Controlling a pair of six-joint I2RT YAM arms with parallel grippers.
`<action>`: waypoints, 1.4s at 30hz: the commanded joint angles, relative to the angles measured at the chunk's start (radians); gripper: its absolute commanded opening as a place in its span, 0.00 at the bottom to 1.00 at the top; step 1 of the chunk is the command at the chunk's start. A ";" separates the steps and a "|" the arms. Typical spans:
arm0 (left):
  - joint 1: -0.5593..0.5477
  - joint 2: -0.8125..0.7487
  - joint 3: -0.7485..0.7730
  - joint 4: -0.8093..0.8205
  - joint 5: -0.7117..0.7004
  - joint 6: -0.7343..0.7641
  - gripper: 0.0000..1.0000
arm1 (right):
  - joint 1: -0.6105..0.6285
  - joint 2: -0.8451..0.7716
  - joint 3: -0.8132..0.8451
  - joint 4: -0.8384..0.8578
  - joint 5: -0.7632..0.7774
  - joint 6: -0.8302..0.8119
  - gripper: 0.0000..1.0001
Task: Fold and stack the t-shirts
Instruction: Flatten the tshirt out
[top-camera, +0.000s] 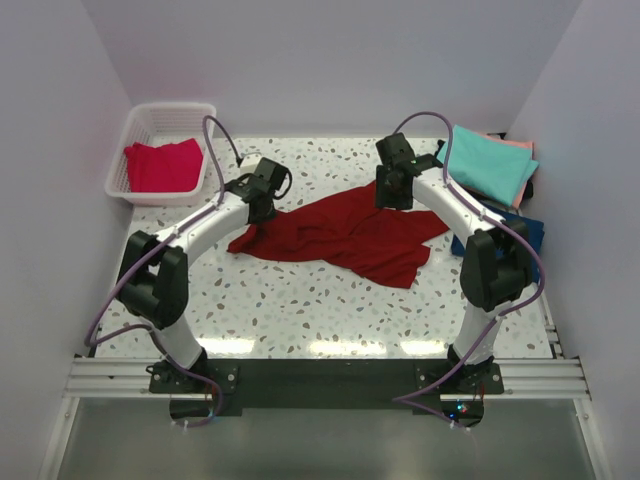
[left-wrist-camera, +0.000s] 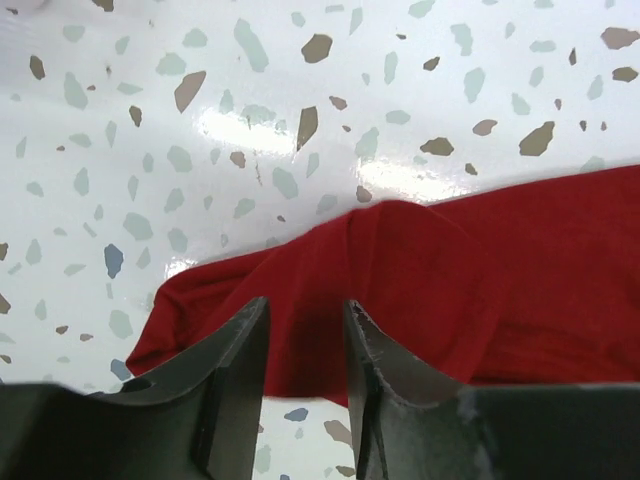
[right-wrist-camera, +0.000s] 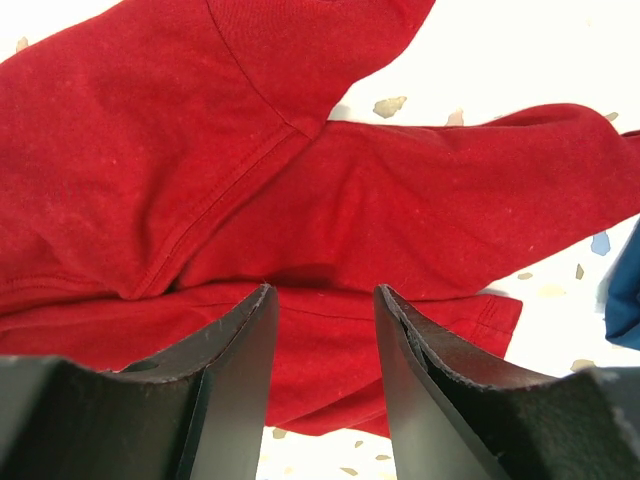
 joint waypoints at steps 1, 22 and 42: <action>0.004 -0.041 0.046 -0.005 0.021 0.021 0.45 | 0.009 -0.013 0.008 -0.007 -0.006 0.005 0.47; 0.001 0.026 -0.022 0.099 0.164 0.151 0.48 | 0.009 -0.024 -0.021 -0.002 -0.004 -0.003 0.47; -0.008 0.109 0.055 0.064 0.046 0.318 0.47 | 0.007 0.006 0.015 -0.007 -0.001 -0.007 0.47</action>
